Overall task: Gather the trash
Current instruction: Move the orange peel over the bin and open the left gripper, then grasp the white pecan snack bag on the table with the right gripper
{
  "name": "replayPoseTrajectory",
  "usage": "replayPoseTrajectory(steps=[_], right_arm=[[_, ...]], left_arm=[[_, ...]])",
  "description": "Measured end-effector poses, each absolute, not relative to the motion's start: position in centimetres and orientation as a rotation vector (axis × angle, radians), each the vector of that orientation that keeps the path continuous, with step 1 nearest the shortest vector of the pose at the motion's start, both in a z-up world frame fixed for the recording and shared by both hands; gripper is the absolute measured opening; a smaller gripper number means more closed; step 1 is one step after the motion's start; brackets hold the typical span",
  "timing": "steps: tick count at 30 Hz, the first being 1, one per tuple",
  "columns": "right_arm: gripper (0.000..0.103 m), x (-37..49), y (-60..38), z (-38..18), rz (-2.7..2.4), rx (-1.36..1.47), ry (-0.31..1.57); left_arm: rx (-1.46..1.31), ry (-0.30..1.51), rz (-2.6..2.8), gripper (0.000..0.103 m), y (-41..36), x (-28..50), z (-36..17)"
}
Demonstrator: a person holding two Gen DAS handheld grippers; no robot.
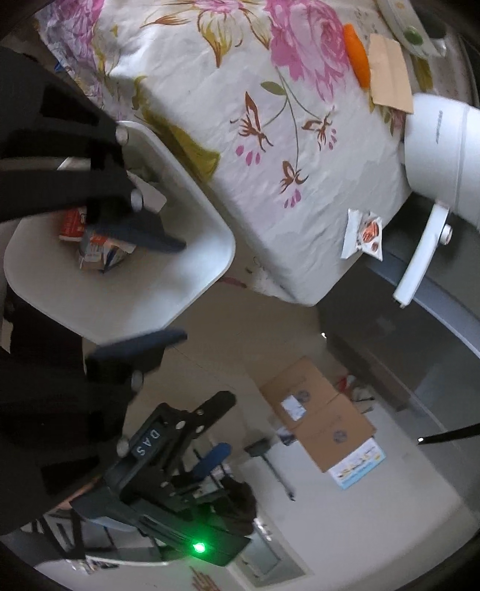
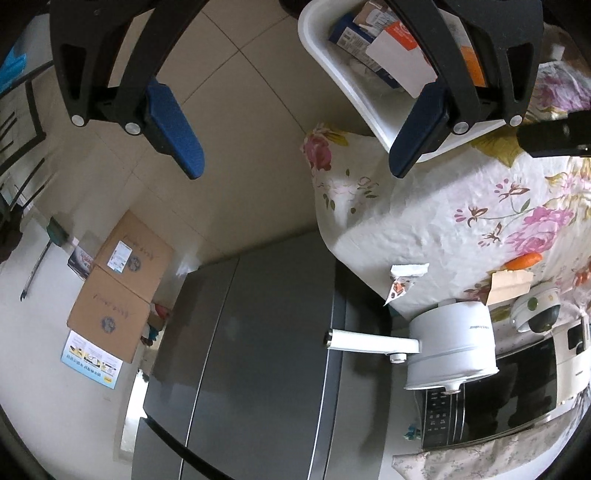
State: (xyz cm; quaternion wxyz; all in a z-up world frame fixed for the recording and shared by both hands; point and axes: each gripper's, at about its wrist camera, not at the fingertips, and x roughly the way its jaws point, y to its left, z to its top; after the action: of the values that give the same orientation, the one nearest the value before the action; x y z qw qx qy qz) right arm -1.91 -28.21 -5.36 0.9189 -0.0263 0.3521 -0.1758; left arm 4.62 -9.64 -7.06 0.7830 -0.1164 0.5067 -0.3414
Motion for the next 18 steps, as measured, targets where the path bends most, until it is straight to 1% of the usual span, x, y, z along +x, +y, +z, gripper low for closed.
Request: replayPoseTrajectory(steps=[3, 6, 11, 13, 18], right_arm=[[0.096, -1.8, -28.0, -5.3, -0.359, -0.061, 0.724], [0.096, -1.8, -28.0, -5.4, -0.356, -0.051, 0.73], [0.096, -1.0, -27.6, -5.8, -0.311, -0.024, 0.771], [0.096, -0.3, -27.1, -5.9, -0.284, -0.02, 0.788], [0.096, 2.7, -25.7, -5.5, -0.204, -0.001, 0.823]], left_arm=[[-0.193, 1.112, -0.736, 0.059, -10.4, 4.2, -7.3], [-0.152, 1.138, -0.71, 0.059, -10.6, 4.1, -7.8], [-0.172, 1.148, -0.67, 0.059, -9.2, 5.2, -7.8], [-0.186, 1.139, -0.643, 0.065, -8.3, 5.7, -7.5], [-0.257, 1.124, -0.57, 0.065, -5.6, 7.3, -6.7]])
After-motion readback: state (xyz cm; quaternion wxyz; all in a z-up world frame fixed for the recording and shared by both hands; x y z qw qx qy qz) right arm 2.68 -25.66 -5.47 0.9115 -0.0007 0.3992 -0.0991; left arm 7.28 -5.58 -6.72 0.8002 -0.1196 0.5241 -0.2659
